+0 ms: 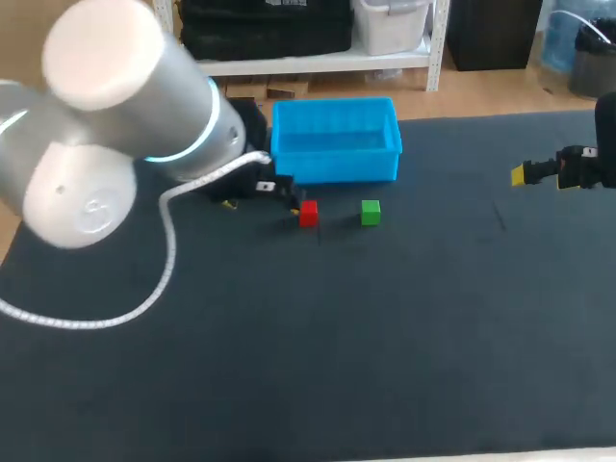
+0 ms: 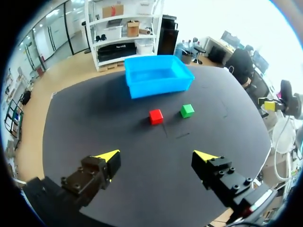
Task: Use the left arm to pick the red cube and place it into the blue plastic box first, then use the right arm to grasp the green cube and put it into the same blue plastic box after the first action is fully finished.
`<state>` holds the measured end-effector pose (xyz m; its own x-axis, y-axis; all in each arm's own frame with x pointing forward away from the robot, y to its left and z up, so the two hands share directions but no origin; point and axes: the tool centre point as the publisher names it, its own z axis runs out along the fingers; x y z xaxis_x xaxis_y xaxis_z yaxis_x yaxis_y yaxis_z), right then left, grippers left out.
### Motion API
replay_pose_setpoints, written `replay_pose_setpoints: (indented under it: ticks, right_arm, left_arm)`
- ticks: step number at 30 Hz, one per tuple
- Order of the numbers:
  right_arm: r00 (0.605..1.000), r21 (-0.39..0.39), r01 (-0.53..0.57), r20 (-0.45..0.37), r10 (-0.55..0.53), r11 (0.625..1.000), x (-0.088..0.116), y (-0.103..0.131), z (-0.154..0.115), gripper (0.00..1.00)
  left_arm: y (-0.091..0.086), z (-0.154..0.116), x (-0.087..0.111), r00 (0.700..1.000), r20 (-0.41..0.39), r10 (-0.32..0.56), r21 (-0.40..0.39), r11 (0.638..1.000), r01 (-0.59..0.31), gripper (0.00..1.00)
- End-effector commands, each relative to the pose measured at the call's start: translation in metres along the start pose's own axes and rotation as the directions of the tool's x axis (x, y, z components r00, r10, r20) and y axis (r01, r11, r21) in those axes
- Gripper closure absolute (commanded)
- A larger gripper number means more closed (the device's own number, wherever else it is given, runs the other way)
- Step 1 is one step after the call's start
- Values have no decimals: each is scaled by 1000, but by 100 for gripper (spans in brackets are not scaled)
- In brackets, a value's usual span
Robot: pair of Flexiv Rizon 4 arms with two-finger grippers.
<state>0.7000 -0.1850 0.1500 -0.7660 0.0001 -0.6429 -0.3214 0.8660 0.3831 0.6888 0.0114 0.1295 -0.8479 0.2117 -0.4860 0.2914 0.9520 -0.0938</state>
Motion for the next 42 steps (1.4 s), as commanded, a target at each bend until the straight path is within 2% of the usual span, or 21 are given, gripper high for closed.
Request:
replay_pose_setpoints:
  ticks: [1,9,17,26,36,42]
  right_arm:
    - [1000,0,0,0,0,1000,0,0,0,0]
    - [1000,0,0,0,0,1000,0,0,0,0]
    - [1000,0,0,0,0,1000,0,0,0,0]
    - [1000,0,0,0,0,1000,0,0,0,0]
    - [1000,0,0,0,0,1000,0,0,0,0]
    - [1000,0,0,0,0,1000,0,0,0,0]
  left_arm:
    - [-16,19,-20,997,-72,-5,-56,998,1,0]
    - [-17,40,-37,981,-183,-71,-129,990,48,0]
    - [-15,63,-48,958,-243,-154,-169,979,114,0]
    - [-13,78,-58,935,-286,-208,-209,966,150,0]
    - [-11,101,-62,917,-328,-228,-214,963,163,0]
    - [-1,116,-64,903,-350,-248,-212,960,181,0]
